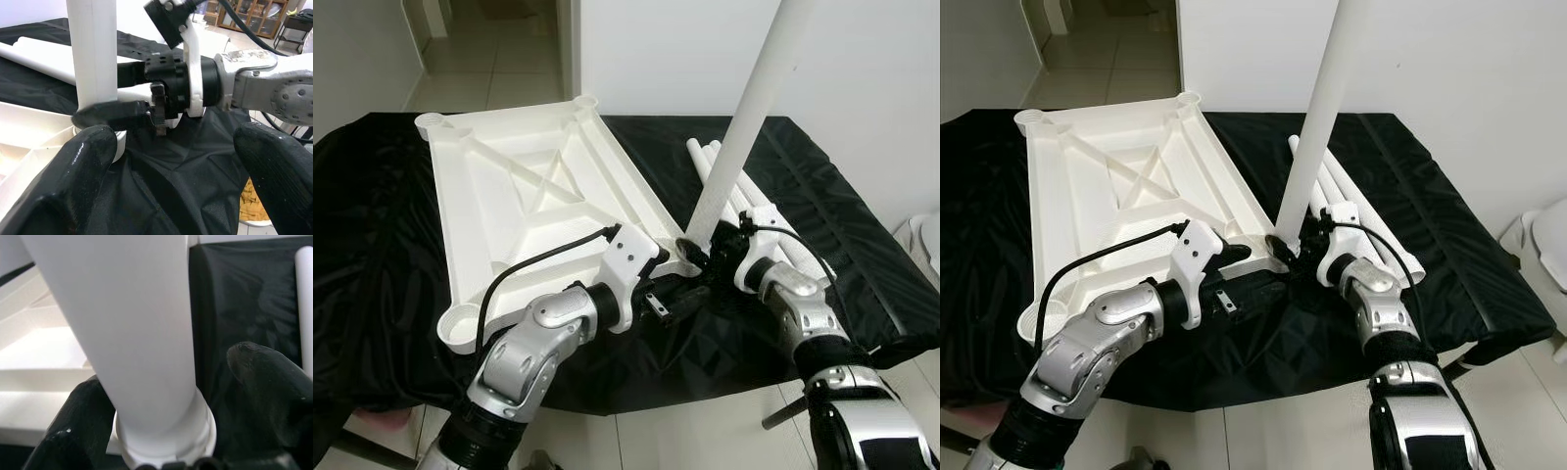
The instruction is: Building children table
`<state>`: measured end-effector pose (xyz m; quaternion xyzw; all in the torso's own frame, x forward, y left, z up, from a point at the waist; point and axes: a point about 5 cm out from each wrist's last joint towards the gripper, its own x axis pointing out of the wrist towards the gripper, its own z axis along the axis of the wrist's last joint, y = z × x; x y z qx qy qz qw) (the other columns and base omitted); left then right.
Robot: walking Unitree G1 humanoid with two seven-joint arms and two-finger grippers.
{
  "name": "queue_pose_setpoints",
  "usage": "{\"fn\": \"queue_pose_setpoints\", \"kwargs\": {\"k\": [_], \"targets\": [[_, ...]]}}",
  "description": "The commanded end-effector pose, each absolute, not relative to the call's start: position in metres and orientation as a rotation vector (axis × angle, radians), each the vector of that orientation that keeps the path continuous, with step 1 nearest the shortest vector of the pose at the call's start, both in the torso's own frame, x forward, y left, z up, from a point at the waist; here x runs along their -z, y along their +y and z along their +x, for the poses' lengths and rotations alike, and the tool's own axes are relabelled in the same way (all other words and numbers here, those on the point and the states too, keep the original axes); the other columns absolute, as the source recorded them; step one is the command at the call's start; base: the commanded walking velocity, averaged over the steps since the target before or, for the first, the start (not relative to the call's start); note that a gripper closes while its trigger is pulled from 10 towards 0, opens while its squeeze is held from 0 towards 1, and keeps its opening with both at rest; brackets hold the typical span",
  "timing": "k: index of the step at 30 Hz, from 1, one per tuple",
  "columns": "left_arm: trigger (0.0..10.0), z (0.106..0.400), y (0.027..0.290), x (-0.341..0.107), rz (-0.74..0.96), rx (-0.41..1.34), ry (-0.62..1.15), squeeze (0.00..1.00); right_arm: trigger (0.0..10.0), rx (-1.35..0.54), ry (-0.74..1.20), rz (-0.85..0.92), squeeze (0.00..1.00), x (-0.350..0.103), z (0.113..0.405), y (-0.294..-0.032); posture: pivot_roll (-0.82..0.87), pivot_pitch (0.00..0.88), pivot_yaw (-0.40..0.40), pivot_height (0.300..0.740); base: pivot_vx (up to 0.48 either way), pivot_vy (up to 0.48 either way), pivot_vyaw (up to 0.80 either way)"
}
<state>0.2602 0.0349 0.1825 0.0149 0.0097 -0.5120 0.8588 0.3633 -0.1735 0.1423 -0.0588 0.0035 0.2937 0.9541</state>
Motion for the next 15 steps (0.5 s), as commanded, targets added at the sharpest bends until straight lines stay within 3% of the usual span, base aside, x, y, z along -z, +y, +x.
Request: {"fn": "queue_pose_setpoints", "kwargs": {"k": [1,9,10,15], "targets": [[10.0,0.261,0.035,-0.184,0.036,1.080,0.021,0.00,10.0,-0.600,0.006,-0.116,0.00,-0.143,0.365,-0.176,-0.03,0.030,-0.024,0.740,0.000,0.000,0.00],[10.0,0.262,0.037,-0.185,0.039,1.068,0.017,0.00,10.0,-0.621,0.036,-0.111,0.00,-0.146,0.375,-0.169,-0.02,0.029,-0.024,0.740,0.000,0.000,0.00],[10.0,0.261,0.038,-0.186,0.041,1.065,0.018,0.00,0.0,-0.646,0.064,-0.115,0.00,-0.143,0.375,-0.166,-0.01,0.028,-0.025,0.740,0.000,0.000,0.00],[10.0,0.262,0.040,-0.186,0.043,1.056,0.018,0.00,0.0,-0.697,0.145,-0.127,0.00,-0.131,0.373,-0.163,0.00,0.028,-0.029,0.740,0.000,0.000,0.00]]}}
